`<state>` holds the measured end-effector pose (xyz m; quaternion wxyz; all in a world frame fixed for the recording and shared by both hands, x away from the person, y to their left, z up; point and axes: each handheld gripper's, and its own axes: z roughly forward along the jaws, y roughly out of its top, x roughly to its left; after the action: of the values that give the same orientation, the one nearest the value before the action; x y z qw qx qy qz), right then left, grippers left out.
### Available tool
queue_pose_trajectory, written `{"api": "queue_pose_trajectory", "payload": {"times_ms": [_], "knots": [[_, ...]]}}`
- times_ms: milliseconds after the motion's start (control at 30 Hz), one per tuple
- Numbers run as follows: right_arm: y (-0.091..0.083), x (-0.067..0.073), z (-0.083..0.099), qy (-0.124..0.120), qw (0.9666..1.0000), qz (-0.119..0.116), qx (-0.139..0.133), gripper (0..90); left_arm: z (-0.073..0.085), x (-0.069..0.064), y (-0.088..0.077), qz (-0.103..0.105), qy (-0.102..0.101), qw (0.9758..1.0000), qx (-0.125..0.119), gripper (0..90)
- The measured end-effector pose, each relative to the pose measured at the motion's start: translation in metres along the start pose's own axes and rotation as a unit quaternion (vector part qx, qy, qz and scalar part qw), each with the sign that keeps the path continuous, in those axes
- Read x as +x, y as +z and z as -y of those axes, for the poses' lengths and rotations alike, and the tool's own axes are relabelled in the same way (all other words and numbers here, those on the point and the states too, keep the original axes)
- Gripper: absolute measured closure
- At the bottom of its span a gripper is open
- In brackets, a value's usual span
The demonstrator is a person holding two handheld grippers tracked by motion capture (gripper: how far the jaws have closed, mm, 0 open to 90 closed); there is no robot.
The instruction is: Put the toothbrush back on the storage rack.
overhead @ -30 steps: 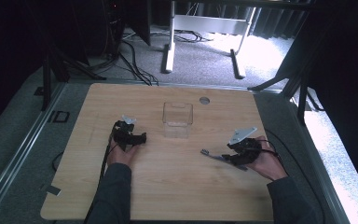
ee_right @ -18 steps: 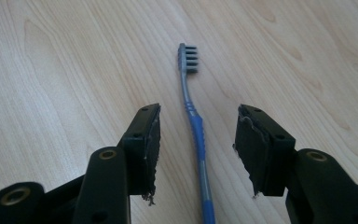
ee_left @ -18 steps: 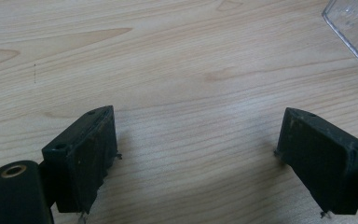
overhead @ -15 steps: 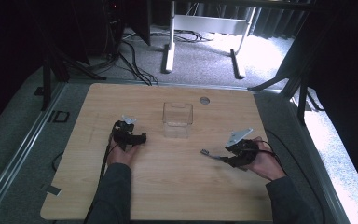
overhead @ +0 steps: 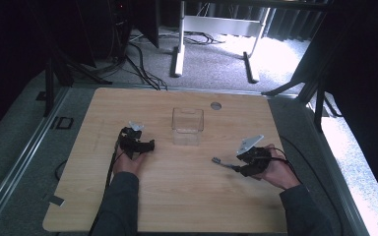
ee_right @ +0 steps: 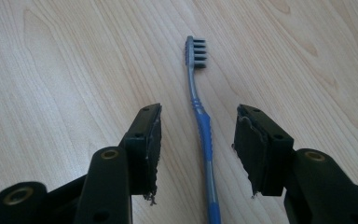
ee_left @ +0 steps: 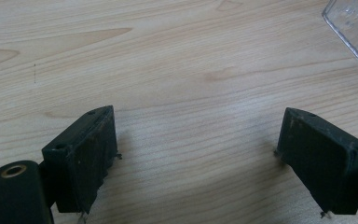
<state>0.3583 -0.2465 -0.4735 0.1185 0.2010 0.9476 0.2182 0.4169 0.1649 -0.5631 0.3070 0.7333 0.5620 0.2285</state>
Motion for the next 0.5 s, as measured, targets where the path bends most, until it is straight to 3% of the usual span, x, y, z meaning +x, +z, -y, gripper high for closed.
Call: {"api": "queue_pose_trajectory", "payload": {"times_ms": [500], "knots": [[0.0073, -0.0011, -0.0044, 0.002, 0.9997, -0.005, 0.023, 52.1, 0.0000, 0.0000, 0.0000, 0.000, 0.000, 1.0000, 0.000, 12.2]]}}
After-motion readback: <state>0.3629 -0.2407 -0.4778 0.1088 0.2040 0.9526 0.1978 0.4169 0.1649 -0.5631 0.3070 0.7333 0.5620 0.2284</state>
